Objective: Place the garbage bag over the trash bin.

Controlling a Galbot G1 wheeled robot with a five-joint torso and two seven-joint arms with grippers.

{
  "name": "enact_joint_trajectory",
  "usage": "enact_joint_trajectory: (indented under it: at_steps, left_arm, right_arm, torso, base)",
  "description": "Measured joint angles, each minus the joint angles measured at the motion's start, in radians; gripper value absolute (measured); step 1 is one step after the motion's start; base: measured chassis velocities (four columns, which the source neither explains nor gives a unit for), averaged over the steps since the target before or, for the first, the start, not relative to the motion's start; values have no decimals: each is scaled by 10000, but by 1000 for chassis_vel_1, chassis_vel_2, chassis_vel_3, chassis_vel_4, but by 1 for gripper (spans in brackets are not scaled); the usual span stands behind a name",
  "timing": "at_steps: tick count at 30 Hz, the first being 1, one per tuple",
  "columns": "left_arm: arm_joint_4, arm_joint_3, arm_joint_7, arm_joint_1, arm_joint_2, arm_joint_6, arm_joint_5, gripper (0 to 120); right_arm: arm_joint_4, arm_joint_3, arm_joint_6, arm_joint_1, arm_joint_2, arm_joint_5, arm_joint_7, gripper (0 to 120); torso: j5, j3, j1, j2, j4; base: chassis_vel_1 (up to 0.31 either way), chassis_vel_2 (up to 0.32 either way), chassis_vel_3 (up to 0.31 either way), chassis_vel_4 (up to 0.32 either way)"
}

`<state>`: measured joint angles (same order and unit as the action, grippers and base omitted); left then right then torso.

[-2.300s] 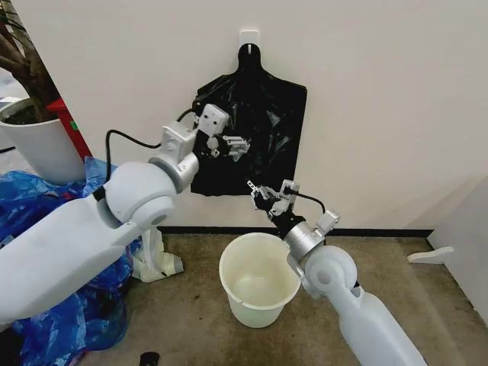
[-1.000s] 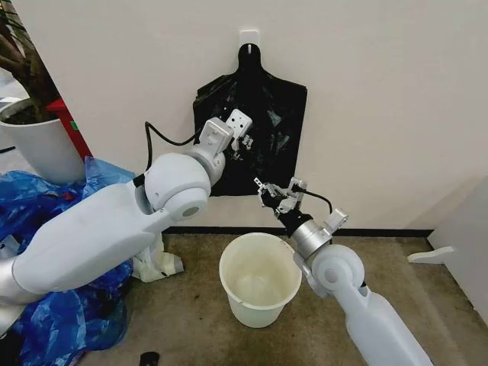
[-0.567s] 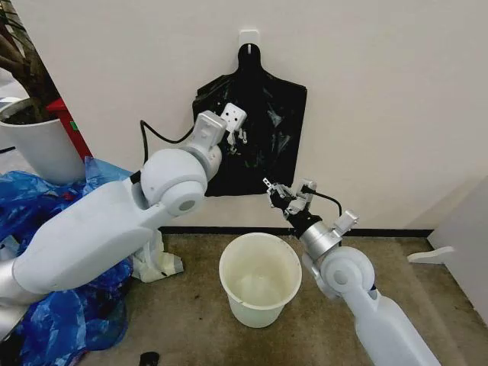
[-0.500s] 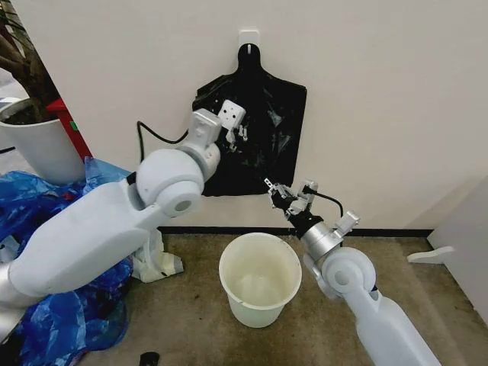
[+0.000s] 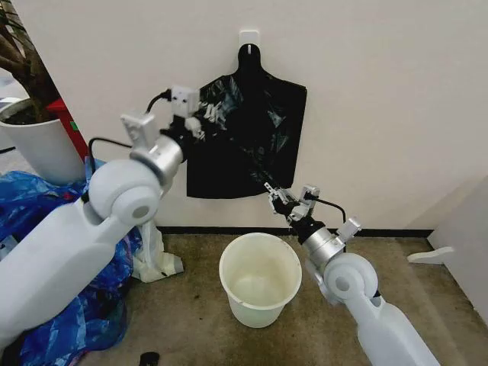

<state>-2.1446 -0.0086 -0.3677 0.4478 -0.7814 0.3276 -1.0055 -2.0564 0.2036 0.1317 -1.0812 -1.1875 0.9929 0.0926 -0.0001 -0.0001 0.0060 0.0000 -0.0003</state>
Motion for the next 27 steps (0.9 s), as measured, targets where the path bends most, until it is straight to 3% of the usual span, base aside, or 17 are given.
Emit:
enact_joint_trajectory:
  at_steps: [2,3,7,9,11,15,19,27]
  left_arm:
    - [-4,-22,9,35,6,-16,3,0]
    - [-20,-134,56,200,31,-87,15,0]
    - [-84,-488,160,719,91,-281,27,0]
    - [-242,-865,152,1517,138,-738,46,0]
    - [-307,-996,40,1783,94,-933,72,0]
    - [-399,-1095,-244,2469,-69,-1253,44,0]
    - [-333,-1100,-271,2634,-179,-1328,-231,0]
    - [-370,-1160,-656,2913,-310,-1305,-821,0]
  right_arm:
    - [-9,-1,0,-4,1,-20,11,16]
    - [-32,-4,0,-14,3,-53,27,39]
    - [-218,-9,0,-88,23,-137,30,50]
    - [-690,212,83,-359,150,-174,1,64]
    - [-1003,415,123,-476,313,-175,-61,68]
    - [-2309,848,175,-388,926,48,-821,84]
    - [-2735,743,333,239,1128,379,-1423,97]
    - [-1758,-371,736,2658,1503,1173,-1864,100]
  torso:
    - [0,0,0,0,0]
    - [-1,0,0,0,1]
    - [-2,0,0,0,3]
    - [-1,0,0,0,0]
    - [3,-1,0,0,-2]
    - [3,0,0,0,-2]
    - [2,0,0,0,0]
    - [2,2,0,0,1]
  base:
    - [0,0,0,0]
    - [0,0,0,0]
    - [0,0,0,0]
    - [0,0,0,0]
    - [0,0,0,0]
    - [0,0,0,0]
    - [0,0,0,0]
    - [0,0,0,0]
